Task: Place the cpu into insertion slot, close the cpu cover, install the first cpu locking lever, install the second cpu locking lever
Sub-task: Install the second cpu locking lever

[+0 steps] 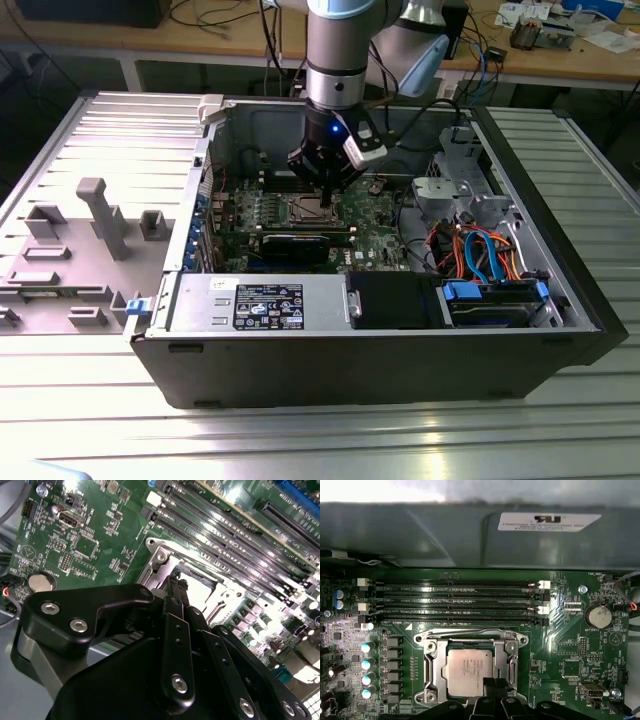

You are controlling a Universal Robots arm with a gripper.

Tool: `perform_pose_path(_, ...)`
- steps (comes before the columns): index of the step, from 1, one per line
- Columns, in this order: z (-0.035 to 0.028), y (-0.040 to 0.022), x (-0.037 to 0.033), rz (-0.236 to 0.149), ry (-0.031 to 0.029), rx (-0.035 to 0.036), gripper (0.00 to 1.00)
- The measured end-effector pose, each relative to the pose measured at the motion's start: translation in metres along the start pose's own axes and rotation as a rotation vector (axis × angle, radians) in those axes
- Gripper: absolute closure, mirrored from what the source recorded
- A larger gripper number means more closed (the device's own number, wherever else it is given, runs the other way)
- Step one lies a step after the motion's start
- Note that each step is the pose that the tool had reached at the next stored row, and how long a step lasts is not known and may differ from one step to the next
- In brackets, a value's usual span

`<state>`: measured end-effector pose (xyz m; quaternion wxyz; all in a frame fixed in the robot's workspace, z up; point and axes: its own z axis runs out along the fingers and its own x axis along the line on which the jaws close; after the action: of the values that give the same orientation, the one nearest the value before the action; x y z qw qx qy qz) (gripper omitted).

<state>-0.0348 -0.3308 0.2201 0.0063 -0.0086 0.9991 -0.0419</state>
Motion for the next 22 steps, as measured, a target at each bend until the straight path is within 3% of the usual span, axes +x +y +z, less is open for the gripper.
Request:
perform_pose_path(6,0.0,-0.0072,0.0003,0.0,0.0001,-0.0026,0.89)
perform_pose_path(10,-0.0078,-0.0092,0.0001,0.0,-0.0001,-0.003,0.89)
perform_pose_path(12,-0.0075,-0.0153,0.0004,0.0,0.0,-0.0029,0.89)
perform_pose_path(15,-0.0075,-0.0187,0.0004,0.0,0.0,-0.0029,0.89)
perform_pose_path(18,-0.0148,-0.021,0.0004,0.0,-0.0001,-0.0033,0.89)
perform_pose_path(20,-0.0147,-0.0235,0.0016,0.0,-0.0001,-0.0094,0.89)
perform_pose_path(22,-0.0142,-0.0286,0.0045,0.0,-0.0005,-0.0295,0.89)
